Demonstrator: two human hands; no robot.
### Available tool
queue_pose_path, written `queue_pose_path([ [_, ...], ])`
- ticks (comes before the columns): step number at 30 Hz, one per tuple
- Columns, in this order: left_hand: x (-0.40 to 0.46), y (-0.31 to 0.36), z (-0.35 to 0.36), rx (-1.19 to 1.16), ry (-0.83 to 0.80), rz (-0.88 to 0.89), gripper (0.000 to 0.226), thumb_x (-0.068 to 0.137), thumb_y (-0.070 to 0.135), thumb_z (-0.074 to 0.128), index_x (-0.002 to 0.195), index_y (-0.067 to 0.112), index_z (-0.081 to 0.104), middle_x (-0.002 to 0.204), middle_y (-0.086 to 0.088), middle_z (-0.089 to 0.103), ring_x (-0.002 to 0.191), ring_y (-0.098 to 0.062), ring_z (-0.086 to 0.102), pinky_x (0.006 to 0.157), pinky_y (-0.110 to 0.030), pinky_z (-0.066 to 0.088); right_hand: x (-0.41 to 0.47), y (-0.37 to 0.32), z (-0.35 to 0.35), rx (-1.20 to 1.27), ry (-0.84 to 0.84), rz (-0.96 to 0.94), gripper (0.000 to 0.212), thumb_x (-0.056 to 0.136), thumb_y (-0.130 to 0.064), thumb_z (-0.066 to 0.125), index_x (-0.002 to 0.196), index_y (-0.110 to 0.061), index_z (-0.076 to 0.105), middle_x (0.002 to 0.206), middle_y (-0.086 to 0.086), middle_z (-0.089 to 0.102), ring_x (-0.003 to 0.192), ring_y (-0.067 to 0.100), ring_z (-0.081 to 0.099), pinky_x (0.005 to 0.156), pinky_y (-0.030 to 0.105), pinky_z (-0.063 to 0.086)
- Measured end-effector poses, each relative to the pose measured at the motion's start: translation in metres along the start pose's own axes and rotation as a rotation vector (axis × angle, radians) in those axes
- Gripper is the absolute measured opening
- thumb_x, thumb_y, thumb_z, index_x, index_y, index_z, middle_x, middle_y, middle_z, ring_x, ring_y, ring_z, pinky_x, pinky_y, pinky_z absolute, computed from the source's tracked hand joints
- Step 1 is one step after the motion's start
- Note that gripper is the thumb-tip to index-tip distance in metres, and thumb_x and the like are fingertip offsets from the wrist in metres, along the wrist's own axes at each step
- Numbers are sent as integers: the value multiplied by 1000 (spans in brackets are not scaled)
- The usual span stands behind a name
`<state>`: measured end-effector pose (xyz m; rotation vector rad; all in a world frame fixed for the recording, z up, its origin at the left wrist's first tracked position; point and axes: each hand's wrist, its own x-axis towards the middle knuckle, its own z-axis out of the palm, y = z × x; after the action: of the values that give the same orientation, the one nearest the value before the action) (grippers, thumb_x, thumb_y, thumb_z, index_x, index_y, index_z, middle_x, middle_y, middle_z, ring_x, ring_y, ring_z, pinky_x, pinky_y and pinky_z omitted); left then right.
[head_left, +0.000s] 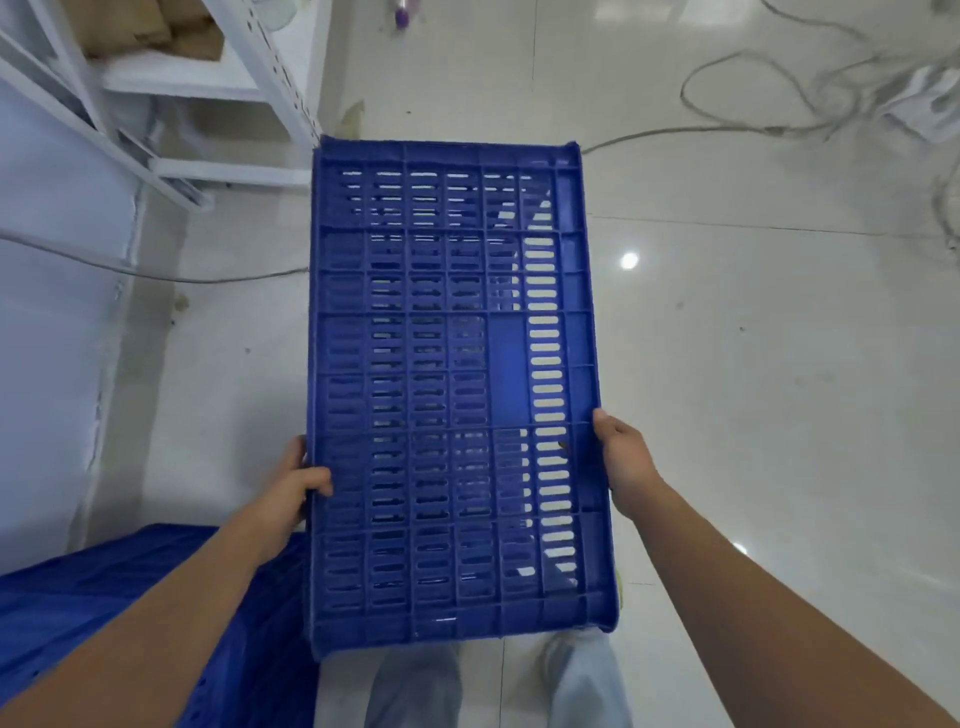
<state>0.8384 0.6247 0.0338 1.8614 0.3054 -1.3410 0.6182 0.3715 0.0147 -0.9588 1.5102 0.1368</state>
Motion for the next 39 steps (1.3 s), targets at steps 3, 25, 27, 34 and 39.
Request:
queue_pose_path([
  [3,14,-16,0,-94,35,-85,57,82,-7,39,131,22,45,111,-6,60,99,-26,56,82,-41,49,-1,-5,15,-15,44,-45,54,101,-35,37,122,12,50,128,31,54,124,47,47,98,43,47],
  [25,4,-15,41,-160,52,54,58,89,-6,56,140,20,45,128,-9,59,112,-25,59,93,-39,49,6,3,-15,-79,183,-76,51,102,-34,33,102,13,53,104,32,58,86,25,46,81,36,39],
  [27,5,-14,56,-145,37,63,59,89,-6,56,141,18,43,129,-10,59,110,-25,59,92,-38,49,8,5,-31,-67,206,-67,41,102,-34,33,92,0,53,91,17,57,86,24,46,79,33,36],
  [34,3,-4,117,-126,-47,93,58,91,-8,52,142,16,40,129,-6,54,105,-17,57,81,-23,49,11,11,-89,-32,300,-34,39,102,-37,32,88,-8,55,96,13,61,90,29,55,81,38,44],
  [39,2,2,150,-93,-64,101,57,92,-9,50,143,14,39,133,-7,53,115,-22,53,97,-34,45,11,11,-119,-7,319,-9,38,101,-39,32,93,-11,56,105,15,63,97,34,59,87,43,48],
])
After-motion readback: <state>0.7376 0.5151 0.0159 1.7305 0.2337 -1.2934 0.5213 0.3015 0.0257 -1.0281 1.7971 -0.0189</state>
